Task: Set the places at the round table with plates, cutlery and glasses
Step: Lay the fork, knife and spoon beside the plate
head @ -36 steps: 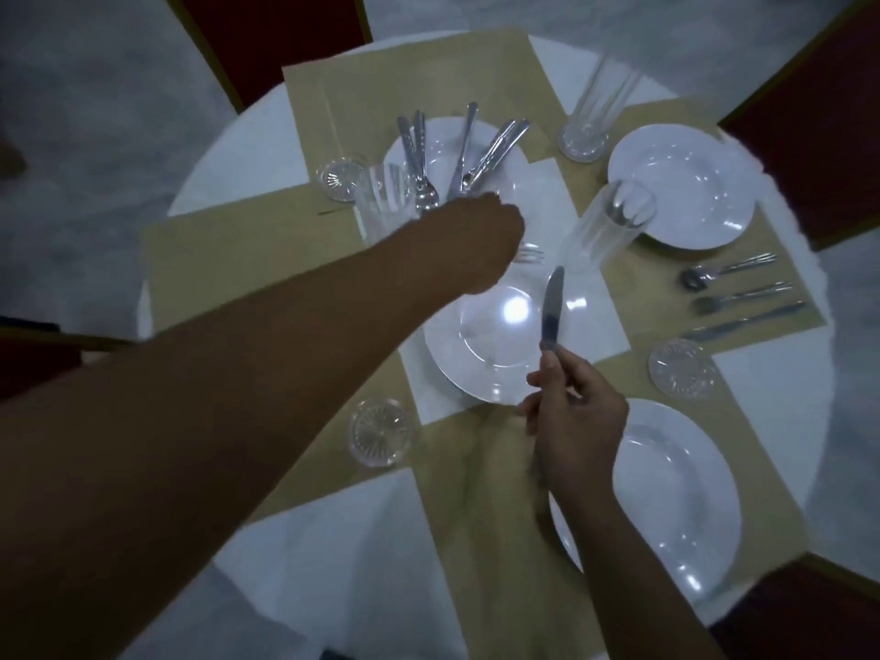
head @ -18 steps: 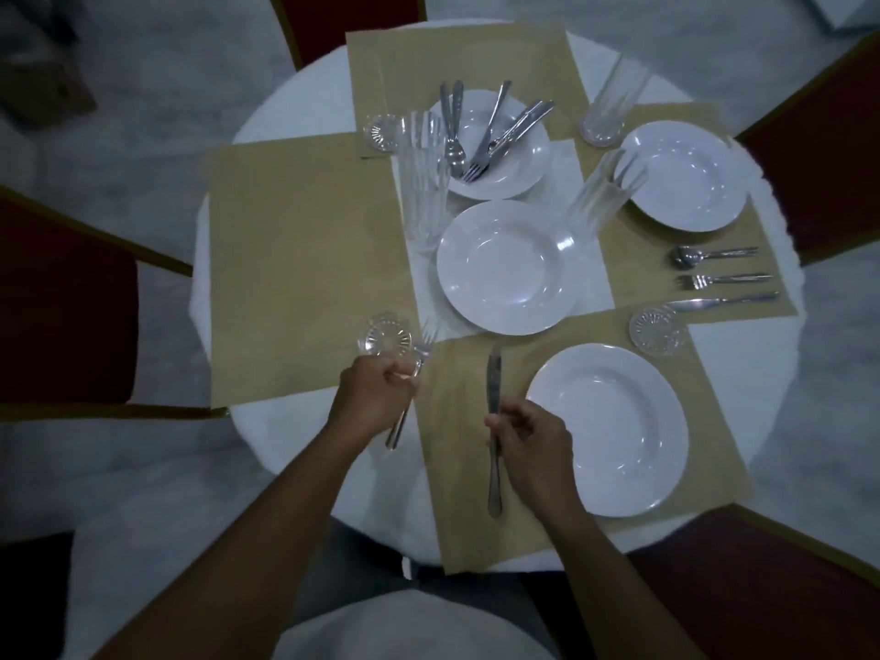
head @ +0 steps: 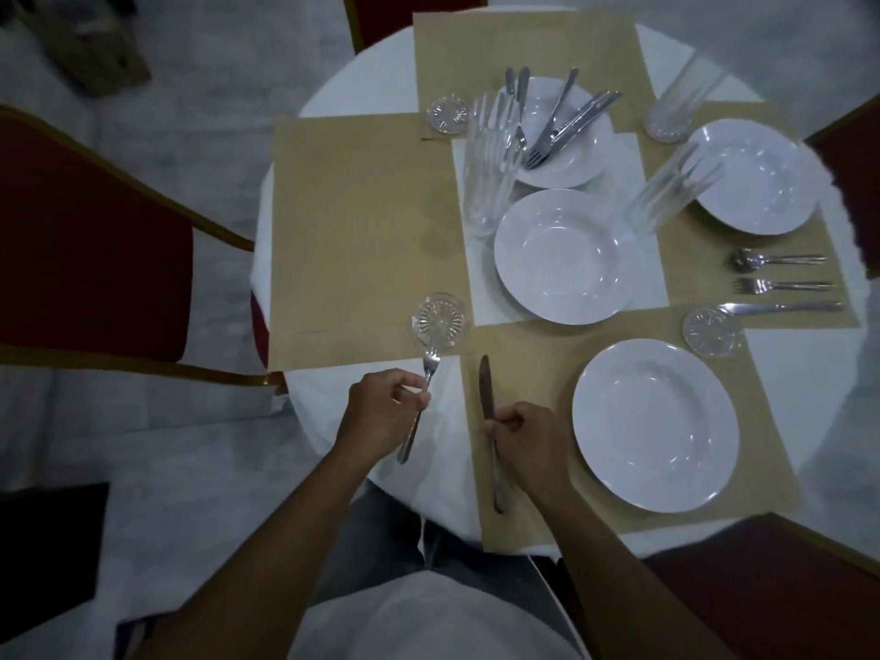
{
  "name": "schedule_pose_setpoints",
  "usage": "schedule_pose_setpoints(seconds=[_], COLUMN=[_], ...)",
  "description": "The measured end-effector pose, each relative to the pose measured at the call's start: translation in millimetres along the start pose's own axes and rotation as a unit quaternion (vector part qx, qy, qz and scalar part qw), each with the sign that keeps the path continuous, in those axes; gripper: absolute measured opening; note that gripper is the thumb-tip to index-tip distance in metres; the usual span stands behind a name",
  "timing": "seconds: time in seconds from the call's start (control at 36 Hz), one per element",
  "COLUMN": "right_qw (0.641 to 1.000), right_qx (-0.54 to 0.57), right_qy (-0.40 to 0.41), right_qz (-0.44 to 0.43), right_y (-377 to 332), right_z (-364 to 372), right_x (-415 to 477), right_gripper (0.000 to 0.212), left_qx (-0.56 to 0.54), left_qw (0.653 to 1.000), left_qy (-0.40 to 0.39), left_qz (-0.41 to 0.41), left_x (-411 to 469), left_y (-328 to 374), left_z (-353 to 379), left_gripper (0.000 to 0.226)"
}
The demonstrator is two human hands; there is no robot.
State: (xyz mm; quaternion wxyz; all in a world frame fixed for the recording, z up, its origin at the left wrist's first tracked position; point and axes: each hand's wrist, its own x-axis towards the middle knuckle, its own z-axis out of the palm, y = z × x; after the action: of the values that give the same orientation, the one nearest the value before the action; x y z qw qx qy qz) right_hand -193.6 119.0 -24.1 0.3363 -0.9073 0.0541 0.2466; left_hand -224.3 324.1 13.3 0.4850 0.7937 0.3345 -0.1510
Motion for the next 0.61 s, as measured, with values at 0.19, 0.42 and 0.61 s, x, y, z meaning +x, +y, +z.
schedule_pose_setpoints(seconds=[0.19,0.42,0.61], right_qw=[1.0,1.0,1.0], right_qx=[-0.002,-0.024,-0.023], right_qy=[0.006,0.005,0.0], right_qz=[0.009,0.012,0.017], right_y=[-2,-5,-9], right_z=[7,8,6], right_x=[6,8,9], right_gripper=[0.01,0.011,0.01], left_qx=[0.026,0.036,0.036], left_qw=[0.999,0.999,0.999], left_qy=[0.009,0.009,0.008], left_qz=[0.018,0.028,0.025], left_x=[-3,-7,-7], left_y=[-7,-8,-8], left_z=[4,8,12], left_gripper=[0.008,0.009,0.01])
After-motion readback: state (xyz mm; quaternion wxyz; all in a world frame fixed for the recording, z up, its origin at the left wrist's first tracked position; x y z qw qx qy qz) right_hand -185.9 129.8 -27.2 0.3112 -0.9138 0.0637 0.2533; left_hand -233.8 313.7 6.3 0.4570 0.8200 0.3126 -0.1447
